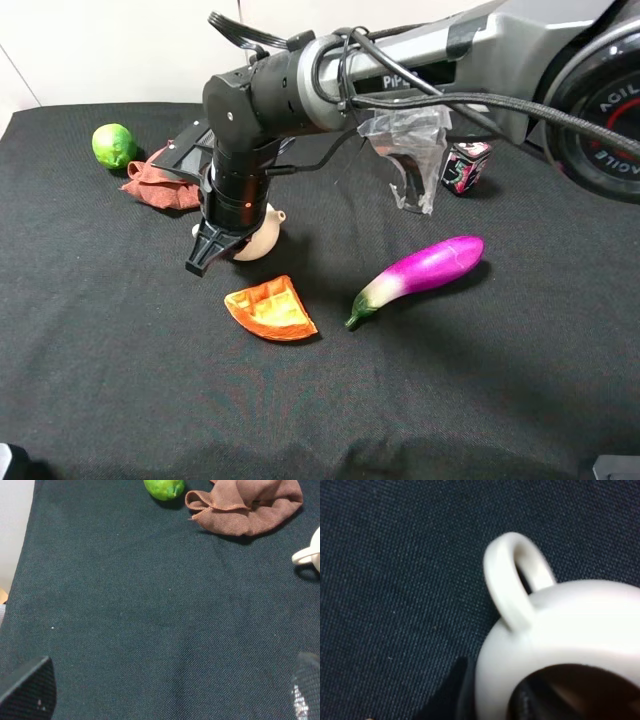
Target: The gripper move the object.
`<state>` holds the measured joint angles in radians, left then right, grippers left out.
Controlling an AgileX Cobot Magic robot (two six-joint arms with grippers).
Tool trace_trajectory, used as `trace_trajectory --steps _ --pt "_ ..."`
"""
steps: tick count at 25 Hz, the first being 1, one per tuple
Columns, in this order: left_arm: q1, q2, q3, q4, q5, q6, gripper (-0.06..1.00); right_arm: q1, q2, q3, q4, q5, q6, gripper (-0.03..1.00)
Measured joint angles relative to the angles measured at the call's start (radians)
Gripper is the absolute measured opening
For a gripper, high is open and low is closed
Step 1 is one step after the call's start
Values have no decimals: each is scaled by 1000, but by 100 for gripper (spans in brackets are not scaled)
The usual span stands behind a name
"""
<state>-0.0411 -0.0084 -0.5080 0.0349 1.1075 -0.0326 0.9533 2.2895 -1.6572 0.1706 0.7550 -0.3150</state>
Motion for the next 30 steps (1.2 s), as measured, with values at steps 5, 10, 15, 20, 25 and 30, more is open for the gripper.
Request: trace_trajectory --steps 5,10,15,20,25,30 --pt "0 0 0 0 0 0 99 0 0 0 0 -1 2 41" --pt "0 0 0 0 0 0 99 0 0 0 -8 -2 2 65" --pt "0 0 0 0 0 0 99 0 0 0 -8 -1 3 69" --pt "0 0 0 0 0 0 99 0 0 0 -9 2 3 69" --pt "0 0 0 0 0 0 99 0 0 0 -7 12 3 69" --pt "0 0 0 0 0 0 99 0 0 0 -7 23 3 69"
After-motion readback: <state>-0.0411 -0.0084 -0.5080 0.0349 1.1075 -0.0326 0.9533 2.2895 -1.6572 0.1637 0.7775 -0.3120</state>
